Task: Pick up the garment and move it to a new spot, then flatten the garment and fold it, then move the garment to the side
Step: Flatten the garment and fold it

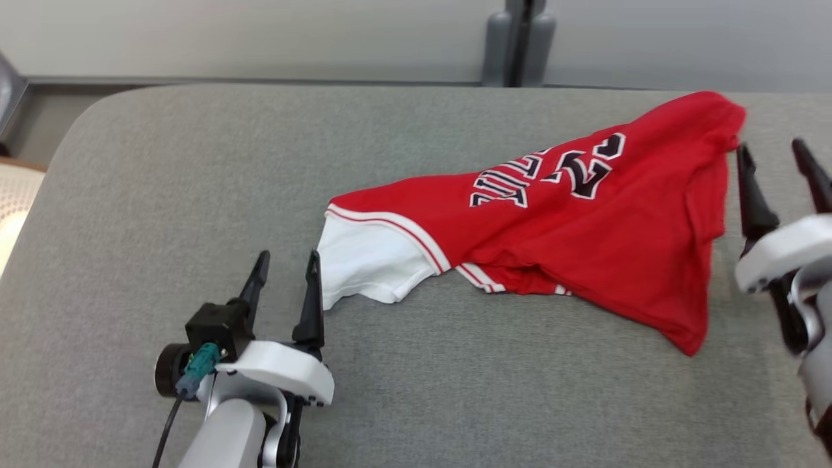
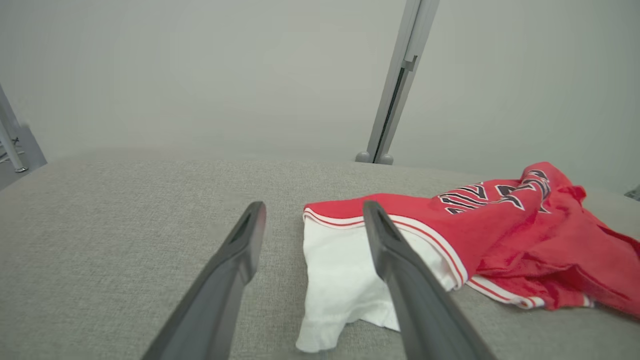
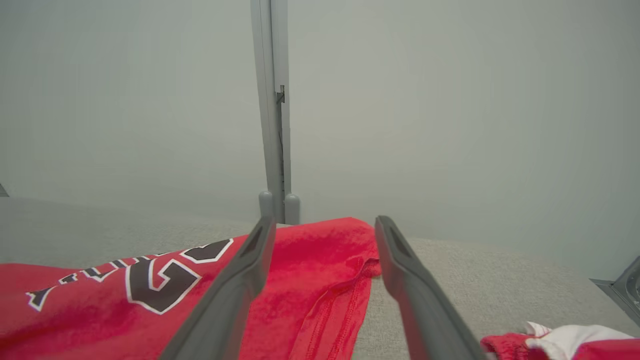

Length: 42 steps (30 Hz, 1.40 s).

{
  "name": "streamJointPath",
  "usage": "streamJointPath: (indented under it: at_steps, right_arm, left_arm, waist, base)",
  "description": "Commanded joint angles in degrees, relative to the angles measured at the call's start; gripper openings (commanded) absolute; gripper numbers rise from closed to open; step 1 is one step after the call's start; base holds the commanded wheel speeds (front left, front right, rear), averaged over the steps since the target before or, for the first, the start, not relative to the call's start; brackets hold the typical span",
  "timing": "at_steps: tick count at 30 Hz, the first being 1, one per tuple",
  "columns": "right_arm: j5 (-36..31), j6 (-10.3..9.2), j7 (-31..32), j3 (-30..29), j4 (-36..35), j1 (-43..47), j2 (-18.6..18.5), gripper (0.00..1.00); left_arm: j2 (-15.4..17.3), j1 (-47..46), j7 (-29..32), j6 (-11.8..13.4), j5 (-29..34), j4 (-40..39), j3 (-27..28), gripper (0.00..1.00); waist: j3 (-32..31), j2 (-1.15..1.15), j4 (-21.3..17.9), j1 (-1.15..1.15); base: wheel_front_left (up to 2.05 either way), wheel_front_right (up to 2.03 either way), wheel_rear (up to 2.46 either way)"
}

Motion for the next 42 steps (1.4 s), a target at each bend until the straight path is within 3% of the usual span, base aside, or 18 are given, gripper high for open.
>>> streamJointPath:
  at_steps: [1, 4, 9, 15, 21, 28, 34, 42]
  right_arm:
    - [0.7, -0.02, -0.3, -0.9, -2.7, 3.7, 0.8, 1.00]
    - [0.3, -0.02, -0.3, -4.5, -10.4, 11.2, 3.0, 1.00]
    - [-2.3, -0.01, -0.2, -9.3, -20.8, 23.8, 9.8, 1.00]
    - [-5.6, -0.01, 0.0, -10.3, -25.8, 31.5, 13.9, 1.00]
    - [-6.7, -0.01, 1.6, -11.5, -28.1, 33.0, 14.7, 1.00]
    - [-7.7, -0.01, 2.7, -12.2, -29.5, 33.7, 15.1, 1.00]
    - [-7.9, -0.01, 3.2, -12.2, -29.9, 33.6, 15.4, 1.00]
    - [-7.9, -0.01, 3.3, -12.1, -29.8, 33.0, 15.3, 1.00]
  left_arm:
    - [0.2, 0.7, -0.1, -0.7, 0.6, 1.0, 0.2, 1.00]
    - [0.2, 1.3, -0.1, -1.6, 1.1, 3.4, 0.7, 1.00]
    - [0.2, 2.2, -0.1, -2.7, 1.0, 5.9, 1.7, 1.00]
    - [0.2, 1.9, -0.1, -3.4, 0.6, 7.1, 2.0, 1.00]
    - [0.3, 1.1, -0.1, -4.7, 1.9, 9.8, 1.4, 1.00]
    - [2.0, -2.3, 0.9, -4.6, 4.4, 18.8, -0.1, 1.00]
    - [2.4, -5.5, 0.6, -7.1, 3.7, 23.4, -0.7, 1.00]
    - [2.0, -8.6, 0.2, -7.4, 3.2, 27.0, -0.8, 1.00]
  waist:
    - [-2.4, 0.00, -2.4, 0.00]
    - [-3.3, 0.00, -3.4, 0.00]
    - [-4.0, 0.00, -4.3, 0.00]
    - [-4.0, 0.00, -4.6, 0.00]
    - [-4.0, 0.00, -4.4, 0.00]
    - [-3.6, 0.00, -4.2, 0.00]
    - [-2.8, 0.00, -4.7, 0.00]
    - [-1.6, 0.00, -5.3, 0.00]
  base:
    - [0.00, 0.00, 0.00]
    - [0.00, 0.00, 0.00]
    - [0.00, 0.00, 0.00]
    - [0.00, 0.00, 0.00]
    - [0.00, 0.00, 0.00]
    - [0.00, 0.00, 0.00]
    - [0.00, 0.00, 0.00]
    - [0.00, 0.00, 0.00]
